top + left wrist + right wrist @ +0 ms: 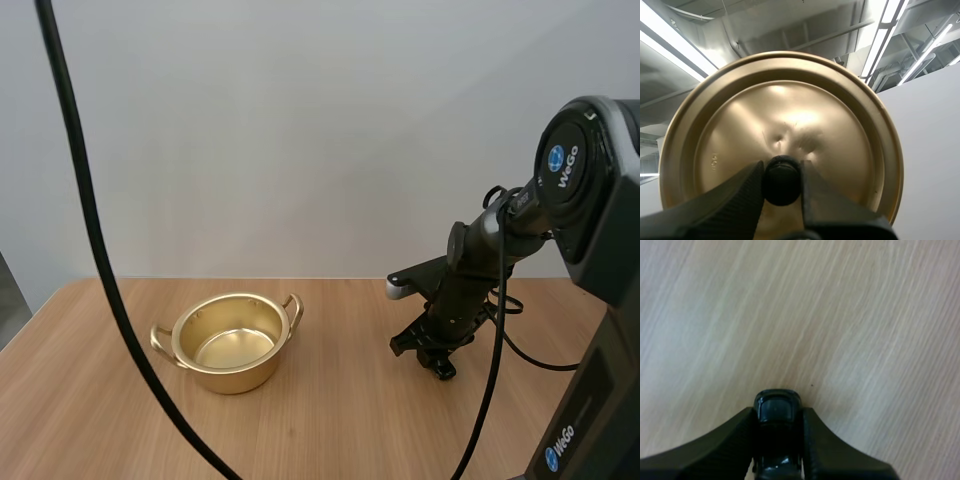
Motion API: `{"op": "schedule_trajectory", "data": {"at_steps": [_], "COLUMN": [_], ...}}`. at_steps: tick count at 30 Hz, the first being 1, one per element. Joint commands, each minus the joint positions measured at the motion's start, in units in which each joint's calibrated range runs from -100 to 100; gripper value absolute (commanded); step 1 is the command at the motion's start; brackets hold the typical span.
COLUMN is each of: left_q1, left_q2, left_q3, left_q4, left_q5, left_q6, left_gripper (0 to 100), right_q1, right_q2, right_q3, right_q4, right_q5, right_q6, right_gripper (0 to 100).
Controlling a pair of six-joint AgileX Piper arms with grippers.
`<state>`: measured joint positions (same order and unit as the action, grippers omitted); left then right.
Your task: Open the pot, put the car inside, and close it
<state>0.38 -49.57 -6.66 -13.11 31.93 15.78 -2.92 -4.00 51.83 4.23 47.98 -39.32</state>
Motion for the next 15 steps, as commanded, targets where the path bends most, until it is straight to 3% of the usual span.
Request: {"op": "schedule_trajectory", "data": {"at_steps": [1, 9, 11, 15], "left_q1": [0.03, 0.03, 0.03, 0.03], "left_q2": [0.01, 0.01, -0.10, -0.22], "left_q3": [0.02, 0.02, 0.02, 0.02], "left_q4": [0.02, 0.02, 0.02, 0.02], "left_q5": [0.09, 1.97, 2.79, 2.94], "left_q6": [-0.02, -0.40, -0.40, -0.40], "left_gripper": [0, 0, 0, 0], "right_q1": [-0.01, 0.07, 0.07, 0.23], "right_q2": [-1.30, -13.61, -16.56, -20.95], "right_q3": [0.01, -9.29, -13.09, -20.06], "right_q4": [0.04, 1.50, 4.81, 17.90], "right_q5": [-0.84, 4.04, 5.47, 13.76], "right_q6": [-0.08, -2.21, -5.27, -15.00], "right_gripper": [0, 0, 0, 0]}}
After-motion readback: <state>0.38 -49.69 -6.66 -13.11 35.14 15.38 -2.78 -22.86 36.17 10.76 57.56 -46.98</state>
